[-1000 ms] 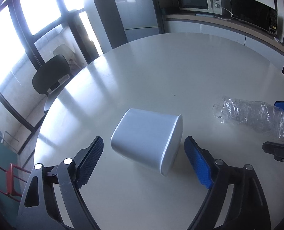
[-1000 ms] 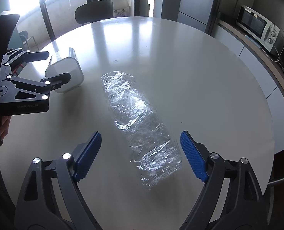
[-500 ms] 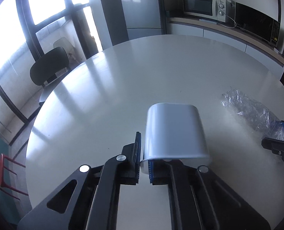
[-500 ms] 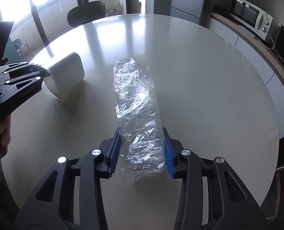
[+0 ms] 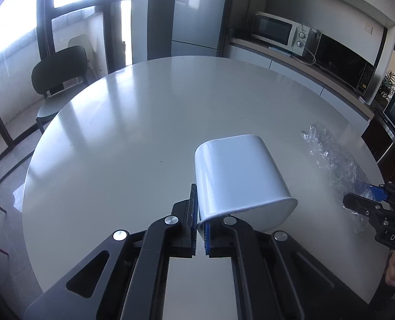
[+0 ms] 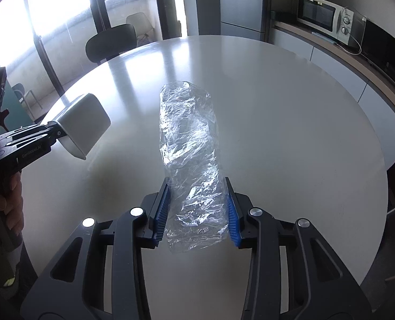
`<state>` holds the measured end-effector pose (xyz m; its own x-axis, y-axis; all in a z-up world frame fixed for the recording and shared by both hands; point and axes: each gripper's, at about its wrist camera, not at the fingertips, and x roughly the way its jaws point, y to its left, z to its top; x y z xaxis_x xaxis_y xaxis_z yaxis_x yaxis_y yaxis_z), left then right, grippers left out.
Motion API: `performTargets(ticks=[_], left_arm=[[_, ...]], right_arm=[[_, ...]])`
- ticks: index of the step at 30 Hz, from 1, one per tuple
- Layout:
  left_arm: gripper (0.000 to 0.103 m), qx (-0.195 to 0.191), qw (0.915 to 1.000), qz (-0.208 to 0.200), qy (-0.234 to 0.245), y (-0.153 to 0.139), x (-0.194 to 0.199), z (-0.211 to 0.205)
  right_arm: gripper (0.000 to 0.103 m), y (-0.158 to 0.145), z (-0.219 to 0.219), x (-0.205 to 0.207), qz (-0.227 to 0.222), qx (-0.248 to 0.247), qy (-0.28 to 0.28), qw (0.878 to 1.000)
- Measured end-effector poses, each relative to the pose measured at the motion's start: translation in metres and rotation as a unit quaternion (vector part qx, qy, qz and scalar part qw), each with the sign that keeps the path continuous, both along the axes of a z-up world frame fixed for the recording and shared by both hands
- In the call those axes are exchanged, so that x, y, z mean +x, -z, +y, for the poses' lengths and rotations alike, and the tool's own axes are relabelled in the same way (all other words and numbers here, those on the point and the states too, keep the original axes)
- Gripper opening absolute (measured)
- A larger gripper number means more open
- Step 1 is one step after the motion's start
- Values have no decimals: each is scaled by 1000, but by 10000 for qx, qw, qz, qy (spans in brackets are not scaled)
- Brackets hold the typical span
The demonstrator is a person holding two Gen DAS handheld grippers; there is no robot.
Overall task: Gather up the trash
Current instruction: 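Grasp the white cup with the left gripper while the right gripper grasps the clear wrap, then carry the white cup in the left gripper while the right gripper carries the wrap to the wastebasket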
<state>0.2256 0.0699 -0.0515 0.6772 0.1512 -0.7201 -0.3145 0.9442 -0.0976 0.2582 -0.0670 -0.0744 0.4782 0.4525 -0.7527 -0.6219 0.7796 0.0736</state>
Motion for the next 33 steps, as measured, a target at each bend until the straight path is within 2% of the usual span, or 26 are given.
performTargets(ticks=[10,17,21,33], left_arm=[[3,-289,9988,-352,154,-12,-54,4],[3,-268,9976,-563,297,-24,-97,5],[3,-316,9968,-657,329,-29,-120,3],[3,-430,9937,-755,712,-32,-181,-20]], right_arm=[[35,-4,-1,-52,-93,451,225,9987],[35,-16,-3,-97,-248,779,224,9964],[35,-19,-8,-120,-512,629,263,9964],[35,-12,-57,-193,-519,771,278,9953]])
